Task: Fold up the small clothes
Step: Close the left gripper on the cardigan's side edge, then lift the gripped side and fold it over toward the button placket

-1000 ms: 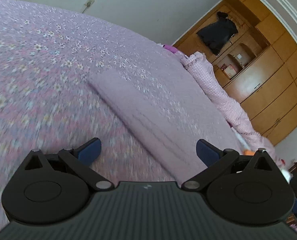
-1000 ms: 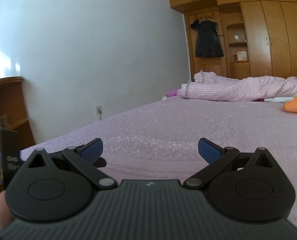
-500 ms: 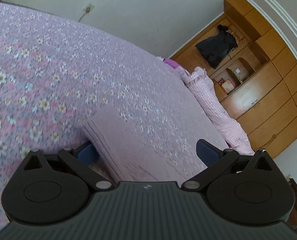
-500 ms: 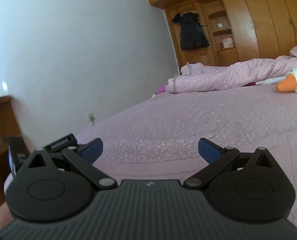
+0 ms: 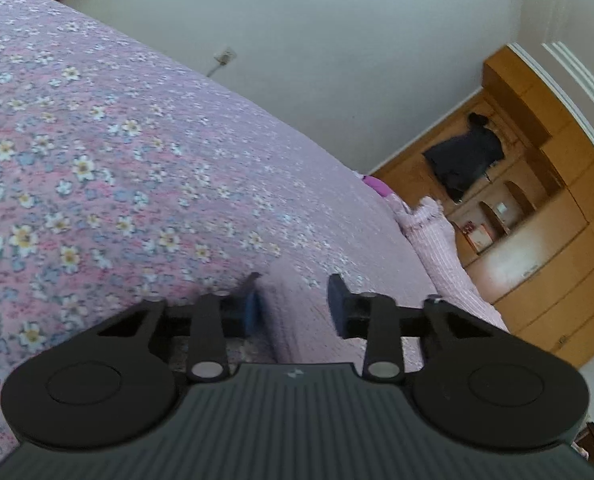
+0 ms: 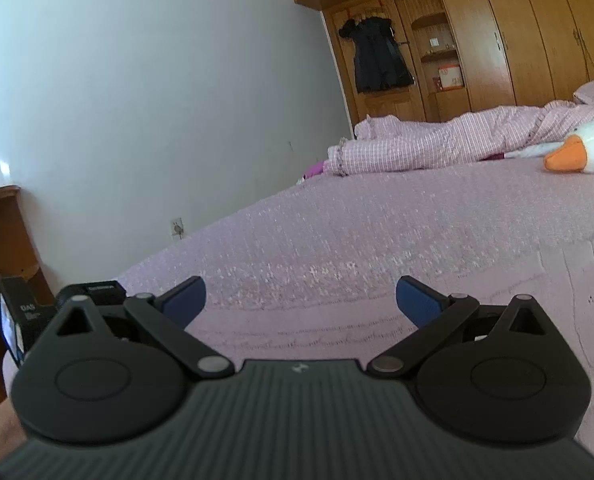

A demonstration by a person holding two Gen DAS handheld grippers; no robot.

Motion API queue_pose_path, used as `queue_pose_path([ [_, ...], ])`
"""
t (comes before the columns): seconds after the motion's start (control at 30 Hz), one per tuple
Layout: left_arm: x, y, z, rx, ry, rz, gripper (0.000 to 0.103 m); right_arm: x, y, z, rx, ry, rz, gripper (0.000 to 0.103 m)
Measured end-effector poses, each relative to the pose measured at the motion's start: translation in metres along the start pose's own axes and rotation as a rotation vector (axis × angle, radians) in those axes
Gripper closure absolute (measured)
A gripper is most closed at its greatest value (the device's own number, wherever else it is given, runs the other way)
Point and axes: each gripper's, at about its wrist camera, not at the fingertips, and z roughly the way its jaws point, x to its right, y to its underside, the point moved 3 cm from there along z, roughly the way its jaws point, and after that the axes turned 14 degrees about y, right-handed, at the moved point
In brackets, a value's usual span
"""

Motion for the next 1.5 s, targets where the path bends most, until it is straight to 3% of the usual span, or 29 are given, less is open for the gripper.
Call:
queue_pose_path([
  [0.13,0.003,0.001,-0.009,0.002,-0.021,-0.021,0.089,0.004,-0.001,-0.001,0.001,0.01,0.0,0.0],
  [0.23,0.011,0.002,-0.015,-0.001,-0.01,0.004,0.091,0.006,-0.001,0.0,0.0,0.017,0.0,0.0],
  [0.4,0.039,0.006,-0.018,-0.016,-0.033,0.079,0.091,0.013,-0.001,0.002,0.005,0.038,0.0,0.0],
  [0.83,0.127,0.055,-0.022,-0.12,0.118,0.206,0.092,0.051,-0.007,0.002,0.012,0.097,0.0,0.0],
  [1.0,0.163,0.085,-0.02,-0.168,0.181,0.231,0.092,0.082,-0.013,-0.007,0.017,0.152,0.008,0.0],
  [1.3,0.212,0.136,-0.012,-0.248,0.231,0.273,0.092,0.149,-0.025,-0.029,0.036,0.238,0.042,0.0],
  [1.5,0.251,0.165,-0.012,-0.268,0.284,0.329,0.092,0.188,-0.027,-0.04,0.034,0.289,0.056,0.0],
])
